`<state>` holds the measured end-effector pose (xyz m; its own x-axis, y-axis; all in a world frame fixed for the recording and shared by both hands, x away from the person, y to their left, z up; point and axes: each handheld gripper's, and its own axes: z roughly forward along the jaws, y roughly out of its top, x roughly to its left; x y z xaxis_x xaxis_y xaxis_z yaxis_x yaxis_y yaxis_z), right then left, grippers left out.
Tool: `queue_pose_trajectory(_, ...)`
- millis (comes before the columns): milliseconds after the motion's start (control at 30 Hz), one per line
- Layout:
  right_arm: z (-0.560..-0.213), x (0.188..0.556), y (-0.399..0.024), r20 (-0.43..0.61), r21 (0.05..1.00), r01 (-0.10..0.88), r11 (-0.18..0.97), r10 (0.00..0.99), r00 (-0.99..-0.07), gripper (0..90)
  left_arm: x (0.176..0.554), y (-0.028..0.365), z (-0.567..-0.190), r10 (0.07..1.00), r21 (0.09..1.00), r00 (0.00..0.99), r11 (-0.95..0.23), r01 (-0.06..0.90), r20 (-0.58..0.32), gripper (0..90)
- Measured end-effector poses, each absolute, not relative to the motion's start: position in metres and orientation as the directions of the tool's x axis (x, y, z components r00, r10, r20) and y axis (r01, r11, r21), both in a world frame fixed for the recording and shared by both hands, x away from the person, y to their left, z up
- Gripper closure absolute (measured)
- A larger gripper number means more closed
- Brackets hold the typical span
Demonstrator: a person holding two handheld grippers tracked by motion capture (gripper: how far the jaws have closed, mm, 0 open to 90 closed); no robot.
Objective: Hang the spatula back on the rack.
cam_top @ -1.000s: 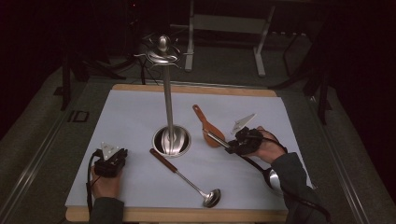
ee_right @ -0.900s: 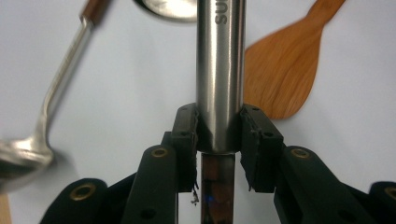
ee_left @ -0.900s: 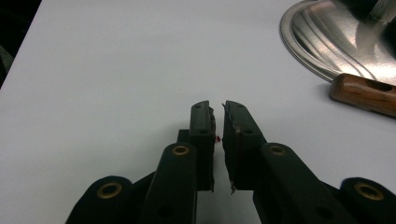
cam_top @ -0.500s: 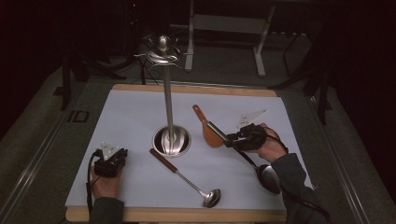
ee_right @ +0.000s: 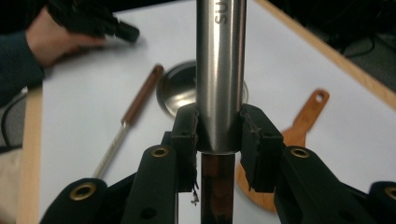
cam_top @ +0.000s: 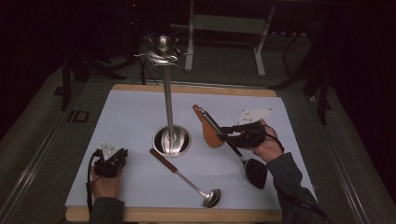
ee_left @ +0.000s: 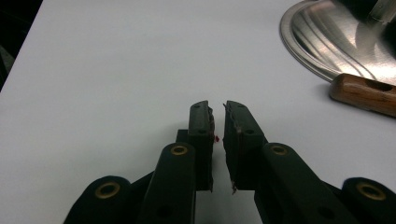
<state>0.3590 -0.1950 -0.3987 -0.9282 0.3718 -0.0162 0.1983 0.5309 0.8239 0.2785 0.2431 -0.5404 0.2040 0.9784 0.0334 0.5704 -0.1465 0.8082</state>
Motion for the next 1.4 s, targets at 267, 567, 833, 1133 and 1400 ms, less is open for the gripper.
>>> queue_pose_trajectory(267,-0.387,0.356,-0.187,-0.020,0.865,0.169,0.472,0.369,-0.929,69.1,0.278,0.243,-0.540,0.978,0.808,0.206,-0.149,0.569,0.035,81.3)
queue_pose_trajectory(567,-0.377,0.356,-0.175,-0.009,0.903,0.153,0.401,0.374,-0.927,69.1,0.278,0.243,-0.540,0.978,0.809,0.204,-0.146,0.569,0.033,81.1)
queue_pose_trajectory(833,-0.373,0.354,-0.164,-0.009,0.923,0.136,0.361,0.373,-0.928,69.2,0.278,0.244,-0.540,0.979,0.810,0.203,-0.142,0.568,0.029,81.1)
queue_pose_trajectory(1133,-0.361,0.353,-0.155,-0.012,0.949,0.110,0.297,0.381,-0.925,69.2,0.278,0.244,-0.540,0.978,0.811,0.204,-0.143,0.567,0.030,81.1)
queue_pose_trajectory(1400,-0.352,0.352,-0.145,-0.032,0.955,0.085,0.283,0.383,-0.923,69.2,0.278,0.244,-0.540,0.977,0.812,0.211,-0.145,0.565,0.028,81.1)
